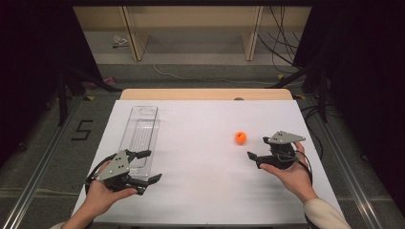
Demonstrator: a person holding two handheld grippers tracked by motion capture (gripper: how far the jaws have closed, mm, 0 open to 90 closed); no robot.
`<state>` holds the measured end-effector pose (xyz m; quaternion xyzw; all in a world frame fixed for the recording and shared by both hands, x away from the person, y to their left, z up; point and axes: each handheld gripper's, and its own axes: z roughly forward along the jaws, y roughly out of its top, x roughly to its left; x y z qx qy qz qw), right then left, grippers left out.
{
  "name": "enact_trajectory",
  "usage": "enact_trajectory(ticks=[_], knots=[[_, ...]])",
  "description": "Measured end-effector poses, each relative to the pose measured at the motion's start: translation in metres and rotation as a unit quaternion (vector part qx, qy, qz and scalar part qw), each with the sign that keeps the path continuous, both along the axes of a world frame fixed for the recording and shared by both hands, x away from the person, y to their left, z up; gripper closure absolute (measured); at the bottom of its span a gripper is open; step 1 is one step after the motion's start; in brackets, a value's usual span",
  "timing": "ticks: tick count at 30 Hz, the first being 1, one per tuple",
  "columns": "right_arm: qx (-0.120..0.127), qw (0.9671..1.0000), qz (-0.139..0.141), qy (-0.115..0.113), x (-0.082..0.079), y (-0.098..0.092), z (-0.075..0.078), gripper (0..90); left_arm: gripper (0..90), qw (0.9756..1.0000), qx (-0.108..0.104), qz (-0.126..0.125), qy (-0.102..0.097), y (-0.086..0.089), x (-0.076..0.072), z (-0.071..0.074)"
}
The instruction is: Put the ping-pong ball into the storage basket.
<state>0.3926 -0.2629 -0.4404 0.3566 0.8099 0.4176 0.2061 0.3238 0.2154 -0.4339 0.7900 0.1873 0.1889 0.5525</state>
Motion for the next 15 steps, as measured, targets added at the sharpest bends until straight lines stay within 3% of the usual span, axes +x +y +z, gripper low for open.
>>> enact_trajectory(ticks=[15], knots=[[-0.005,1.0000,-0.001,0.004,0.011,0.005,-0.003,16.2,17.0,1.0000,0.000,-0.001,0.000,0.000,0.000,0.000]])
